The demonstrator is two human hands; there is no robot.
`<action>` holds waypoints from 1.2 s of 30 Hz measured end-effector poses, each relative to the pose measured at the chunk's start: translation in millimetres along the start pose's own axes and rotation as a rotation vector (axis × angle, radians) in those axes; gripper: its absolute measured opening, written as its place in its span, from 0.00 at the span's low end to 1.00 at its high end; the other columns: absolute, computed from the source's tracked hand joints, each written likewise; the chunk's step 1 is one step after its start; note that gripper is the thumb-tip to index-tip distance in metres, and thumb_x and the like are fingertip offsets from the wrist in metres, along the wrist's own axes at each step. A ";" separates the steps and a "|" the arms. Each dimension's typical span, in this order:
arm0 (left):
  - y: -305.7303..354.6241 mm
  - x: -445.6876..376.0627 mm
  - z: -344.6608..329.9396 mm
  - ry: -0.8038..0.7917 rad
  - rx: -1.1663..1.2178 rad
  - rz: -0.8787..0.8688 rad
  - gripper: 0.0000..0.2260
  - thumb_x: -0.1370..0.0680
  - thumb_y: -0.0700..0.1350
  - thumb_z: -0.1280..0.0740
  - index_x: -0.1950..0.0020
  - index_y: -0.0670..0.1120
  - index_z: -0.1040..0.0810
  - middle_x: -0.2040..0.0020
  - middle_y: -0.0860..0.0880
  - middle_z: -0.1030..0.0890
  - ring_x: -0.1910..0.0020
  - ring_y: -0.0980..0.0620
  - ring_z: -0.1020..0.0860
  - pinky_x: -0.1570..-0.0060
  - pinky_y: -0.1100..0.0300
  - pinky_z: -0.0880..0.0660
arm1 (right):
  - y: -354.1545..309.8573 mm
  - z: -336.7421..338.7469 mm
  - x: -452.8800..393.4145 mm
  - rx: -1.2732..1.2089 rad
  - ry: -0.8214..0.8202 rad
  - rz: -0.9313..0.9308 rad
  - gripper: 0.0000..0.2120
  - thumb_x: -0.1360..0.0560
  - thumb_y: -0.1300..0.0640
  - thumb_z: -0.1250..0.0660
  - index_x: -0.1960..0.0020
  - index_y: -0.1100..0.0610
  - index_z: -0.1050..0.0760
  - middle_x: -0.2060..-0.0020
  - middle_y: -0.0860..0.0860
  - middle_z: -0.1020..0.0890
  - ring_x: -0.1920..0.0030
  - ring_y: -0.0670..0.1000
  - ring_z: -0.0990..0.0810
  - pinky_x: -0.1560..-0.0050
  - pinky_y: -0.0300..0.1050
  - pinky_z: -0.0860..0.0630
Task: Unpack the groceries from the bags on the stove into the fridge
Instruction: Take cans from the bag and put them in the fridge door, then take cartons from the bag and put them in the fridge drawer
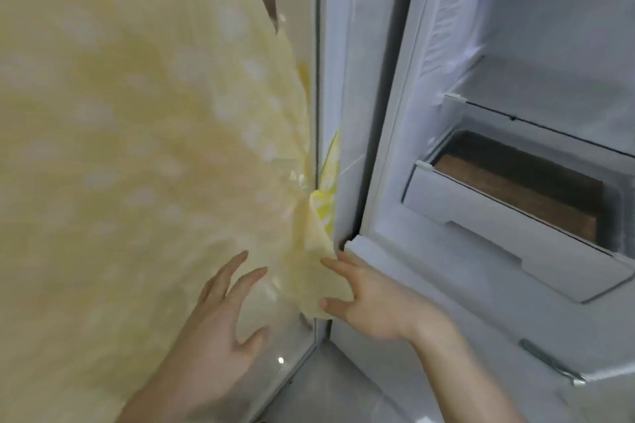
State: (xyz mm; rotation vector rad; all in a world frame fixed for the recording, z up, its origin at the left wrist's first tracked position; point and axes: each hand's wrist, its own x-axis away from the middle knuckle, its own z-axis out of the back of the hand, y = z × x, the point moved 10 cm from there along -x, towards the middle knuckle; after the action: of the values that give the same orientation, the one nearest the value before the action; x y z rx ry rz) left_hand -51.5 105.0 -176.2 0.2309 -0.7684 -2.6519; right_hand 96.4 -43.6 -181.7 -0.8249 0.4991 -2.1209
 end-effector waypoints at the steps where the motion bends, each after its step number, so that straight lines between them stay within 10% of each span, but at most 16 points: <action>1: -13.1 23.9 0.8 0.004 -0.013 0.044 0.36 0.26 0.55 0.27 0.22 0.65 0.39 0.20 0.70 0.58 0.24 0.65 0.49 0.27 0.62 0.42 | -11.1 -10.7 -6.5 0.019 -0.040 0.036 0.36 0.19 0.41 0.34 0.16 0.43 0.47 0.16 0.44 0.52 0.17 0.45 0.50 0.21 0.40 0.48; 13: -97.1 357.4 89.5 0.372 -0.124 0.779 0.34 0.22 0.61 0.32 0.20 0.64 0.46 0.20 0.65 0.65 0.18 0.55 0.57 0.21 0.56 0.45 | -227.1 -177.8 35.4 0.376 -0.436 0.628 0.32 0.18 0.40 0.37 0.18 0.36 0.46 0.19 0.34 0.49 0.19 0.42 0.43 0.24 0.38 0.43; 36: 60.8 914.6 62.0 1.063 -0.278 1.577 0.34 0.24 0.60 0.29 0.22 0.63 0.40 0.19 0.65 0.56 0.20 0.63 0.56 0.25 0.66 0.51 | -463.8 -570.4 443.9 0.639 -1.039 1.508 0.29 0.19 0.38 0.38 0.21 0.31 0.45 0.23 0.25 0.51 0.22 0.33 0.46 0.24 0.37 0.44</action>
State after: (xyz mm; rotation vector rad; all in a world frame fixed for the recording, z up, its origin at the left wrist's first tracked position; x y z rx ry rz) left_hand -889.0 -270.9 -140.2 0.5608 -0.0332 -0.8571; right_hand -761.2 -69.2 -142.9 -0.6539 -0.1675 -0.2652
